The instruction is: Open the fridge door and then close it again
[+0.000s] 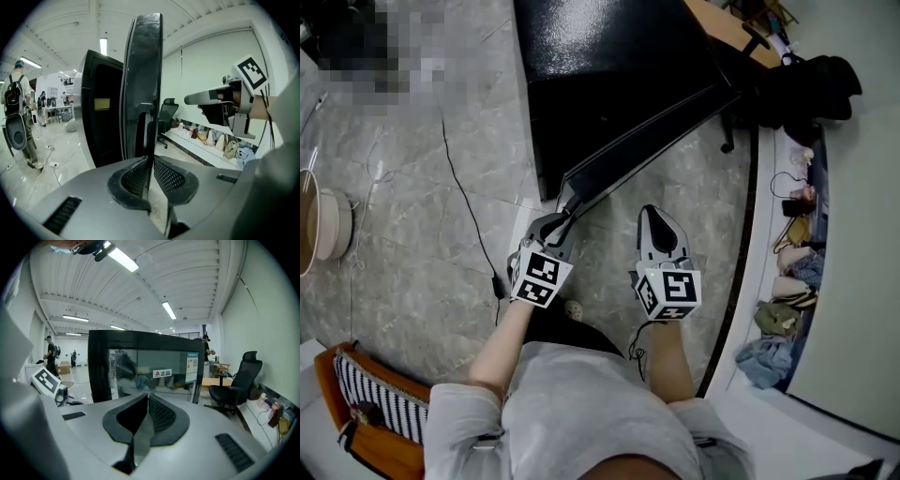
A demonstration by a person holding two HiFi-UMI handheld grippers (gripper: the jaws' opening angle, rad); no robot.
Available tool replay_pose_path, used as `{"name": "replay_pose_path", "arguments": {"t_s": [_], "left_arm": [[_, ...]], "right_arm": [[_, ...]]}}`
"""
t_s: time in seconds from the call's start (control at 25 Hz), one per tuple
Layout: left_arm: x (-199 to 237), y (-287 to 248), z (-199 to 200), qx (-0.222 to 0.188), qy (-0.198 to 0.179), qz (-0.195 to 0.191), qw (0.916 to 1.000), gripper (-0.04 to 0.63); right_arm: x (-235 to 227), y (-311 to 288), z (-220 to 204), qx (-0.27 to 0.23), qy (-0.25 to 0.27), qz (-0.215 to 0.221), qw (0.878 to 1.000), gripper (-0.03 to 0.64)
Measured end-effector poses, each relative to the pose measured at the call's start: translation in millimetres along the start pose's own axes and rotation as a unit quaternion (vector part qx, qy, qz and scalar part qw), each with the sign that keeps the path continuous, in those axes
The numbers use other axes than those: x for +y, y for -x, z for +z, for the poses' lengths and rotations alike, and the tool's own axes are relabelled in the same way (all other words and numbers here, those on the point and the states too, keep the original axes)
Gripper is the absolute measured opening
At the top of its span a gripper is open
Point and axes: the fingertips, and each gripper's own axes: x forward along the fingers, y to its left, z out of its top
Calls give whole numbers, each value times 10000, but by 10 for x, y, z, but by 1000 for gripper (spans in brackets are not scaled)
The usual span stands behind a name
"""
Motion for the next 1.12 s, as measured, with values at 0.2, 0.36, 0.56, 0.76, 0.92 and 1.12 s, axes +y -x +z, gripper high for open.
{"name": "replay_pose_path", "arguments": {"t_s": [0.2,0.36,0.56,0.76,0.92,1.12], "left_arm": [[-260,27,-25,63,95,193,9997,48],[-448,19,-22,73,92,282,9995,44],[-601,41,-46,79,90,300,9995,43],[-715,41,-59,93,69,281,9995,41],[-706,34,-51,99,61,282,9995,41],[-586,33,-48,86,81,279,9995,41]], "right_arm": [[-90,189,-12,-35,-34,-69,10000,25],[-171,316,-25,-64,-51,-120,9999,25],[-188,414,-33,-100,-50,-166,9998,25],[-218,467,-28,-127,-69,-200,9997,25],[-240,457,4,-149,-71,-203,9997,25],[-233,411,25,-170,-90,-184,9996,25]]}}
